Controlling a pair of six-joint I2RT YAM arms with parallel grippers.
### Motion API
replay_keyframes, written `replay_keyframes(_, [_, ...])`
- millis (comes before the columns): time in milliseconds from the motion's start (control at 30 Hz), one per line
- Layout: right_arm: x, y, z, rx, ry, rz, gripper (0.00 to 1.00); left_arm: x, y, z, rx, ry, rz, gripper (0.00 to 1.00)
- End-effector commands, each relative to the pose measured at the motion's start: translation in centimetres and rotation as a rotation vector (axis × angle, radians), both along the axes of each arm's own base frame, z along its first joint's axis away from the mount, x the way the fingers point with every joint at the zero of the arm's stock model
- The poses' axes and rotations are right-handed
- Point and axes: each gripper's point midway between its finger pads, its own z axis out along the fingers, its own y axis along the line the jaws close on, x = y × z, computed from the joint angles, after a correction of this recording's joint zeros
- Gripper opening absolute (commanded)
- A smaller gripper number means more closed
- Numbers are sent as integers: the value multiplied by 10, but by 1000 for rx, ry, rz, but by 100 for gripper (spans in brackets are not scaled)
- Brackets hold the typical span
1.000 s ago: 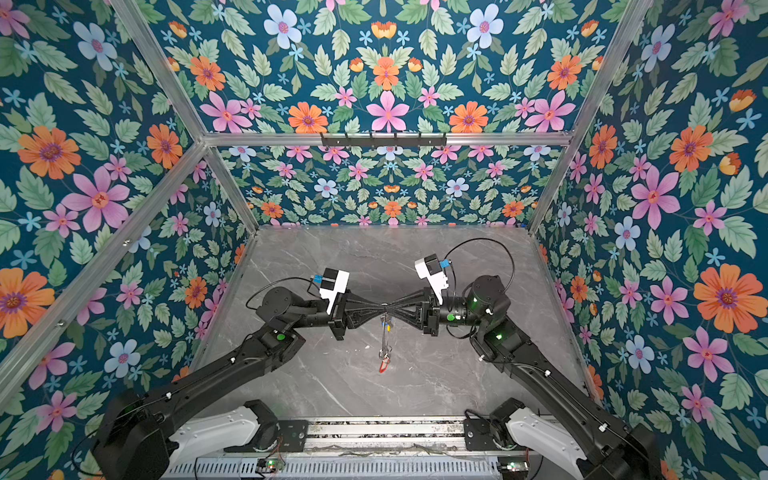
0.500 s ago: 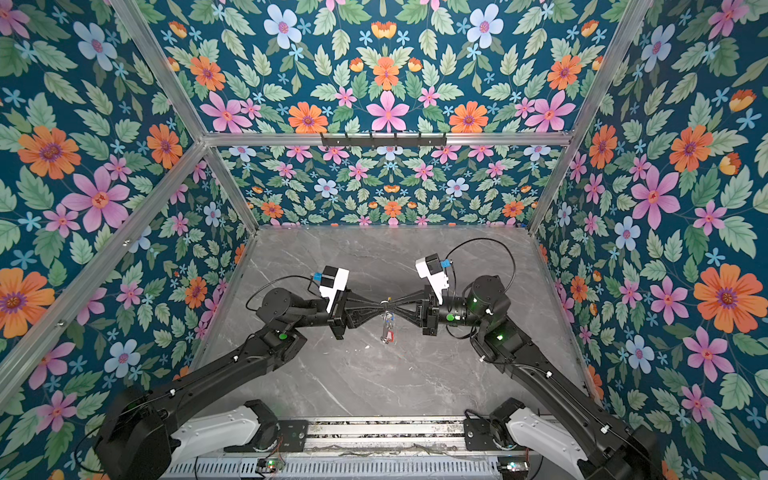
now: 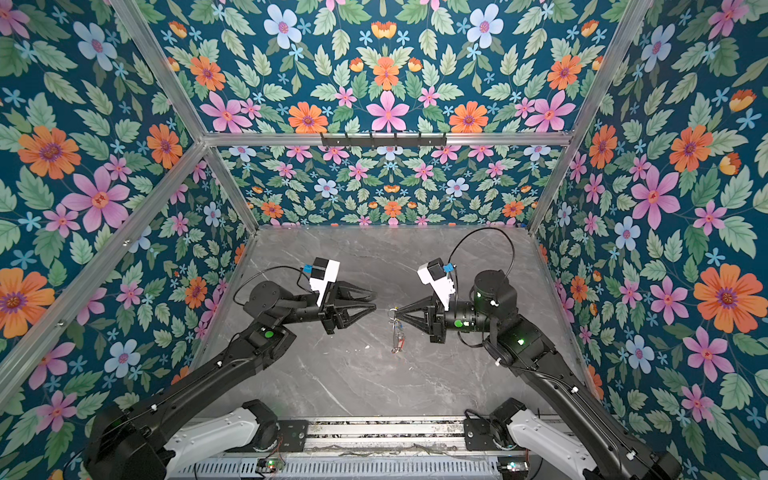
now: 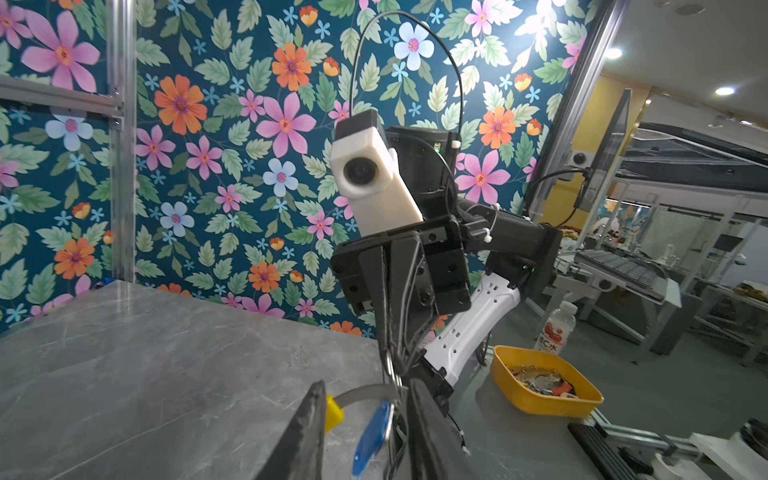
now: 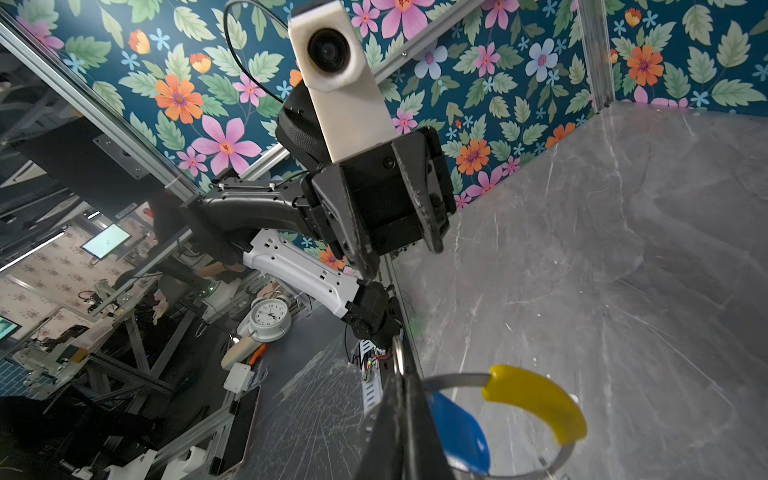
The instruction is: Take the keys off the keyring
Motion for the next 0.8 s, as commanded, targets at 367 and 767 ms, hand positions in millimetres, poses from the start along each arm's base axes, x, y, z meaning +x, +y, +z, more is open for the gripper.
replay_keyframes(367, [3,3,-2,-56,-6,20,0,-14,-13,-7,77,82,-217,28])
replay_keyframes(767, [9,3,-4,-75,-16,-3,0,-20,-20,-12,91,102,-276,17])
